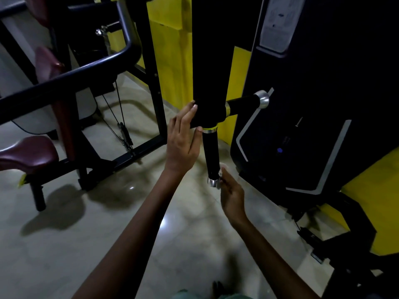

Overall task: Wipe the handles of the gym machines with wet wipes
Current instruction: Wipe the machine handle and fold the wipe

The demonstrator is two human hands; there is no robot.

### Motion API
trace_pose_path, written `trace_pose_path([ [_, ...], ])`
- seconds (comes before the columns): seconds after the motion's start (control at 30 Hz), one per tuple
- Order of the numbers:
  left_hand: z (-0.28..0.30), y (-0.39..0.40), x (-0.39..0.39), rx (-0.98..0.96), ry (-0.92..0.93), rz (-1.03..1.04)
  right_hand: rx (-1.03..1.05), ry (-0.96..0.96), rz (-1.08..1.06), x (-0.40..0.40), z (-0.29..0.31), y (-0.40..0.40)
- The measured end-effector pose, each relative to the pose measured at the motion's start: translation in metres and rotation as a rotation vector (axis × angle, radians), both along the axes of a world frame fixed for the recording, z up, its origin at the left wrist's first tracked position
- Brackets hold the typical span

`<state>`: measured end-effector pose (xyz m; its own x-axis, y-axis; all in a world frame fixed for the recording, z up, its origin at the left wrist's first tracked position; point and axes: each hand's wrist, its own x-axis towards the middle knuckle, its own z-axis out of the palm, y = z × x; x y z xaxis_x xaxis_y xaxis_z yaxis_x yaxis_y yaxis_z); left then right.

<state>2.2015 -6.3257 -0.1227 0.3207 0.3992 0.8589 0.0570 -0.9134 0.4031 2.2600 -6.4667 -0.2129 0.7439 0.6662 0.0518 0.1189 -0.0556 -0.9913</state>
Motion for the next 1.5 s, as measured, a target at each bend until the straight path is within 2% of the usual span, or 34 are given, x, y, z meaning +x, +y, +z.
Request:
trace_pose_path([
  [0.1, 0.001, 0.001, 0.001, 0.002, -0.001, 0.003, -0.091, -0.039, -0.006, 0.015, 0.005, 0.004],
  [0.2, 0.000, 0.000, 0.001, -0.010, -0.001, 0.003, 0.001, 0.012, -0.128, 0.014, 0.009, 0.006],
  [0.37, 0.000, 0.001, 0.000, 0.000, 0.011, -0.001, 0.072, 0.071, -0.153, 0.012, 0.005, 0.002],
  [0.53, 0.000, 0.001, 0.000, 0.007, 0.013, -0.001, 0.161, 0.092, -0.125, 0.019, 0.033, 0.019],
  [0.63, -0.001, 0.001, 0.001, 0.007, 0.010, -0.001, 0.178, 0.092, -0.131, 0.013, 0.028, 0.009],
  [0.87, 0.000, 0.001, 0.001, 0.007, 0.006, 0.001, 0.157, 0.269, -0.054, 0.022, 0.031, 0.004],
  [1.03, 0.000, 0.001, 0.001, 0.005, 0.013, 0.002, 0.116, 0.263, -0.124, 0.014, 0.024, -0.004],
  [1.17, 0.000, 0.000, 0.000, -0.009, 0.018, -0.006, 0.002, 0.139, -0.162, 0.011, 0.021, 0.005],
  [1.37, 0.001, 0.000, -0.001, -0.018, 0.027, -0.008, 0.150, 0.120, -0.174, 0.009, 0.048, 0.016],
  [1.5, 0.001, -0.002, -0.002, -0.025, 0.026, 0.002, 0.084, 0.024, -0.139, 0.003, 0.031, 0.007],
])
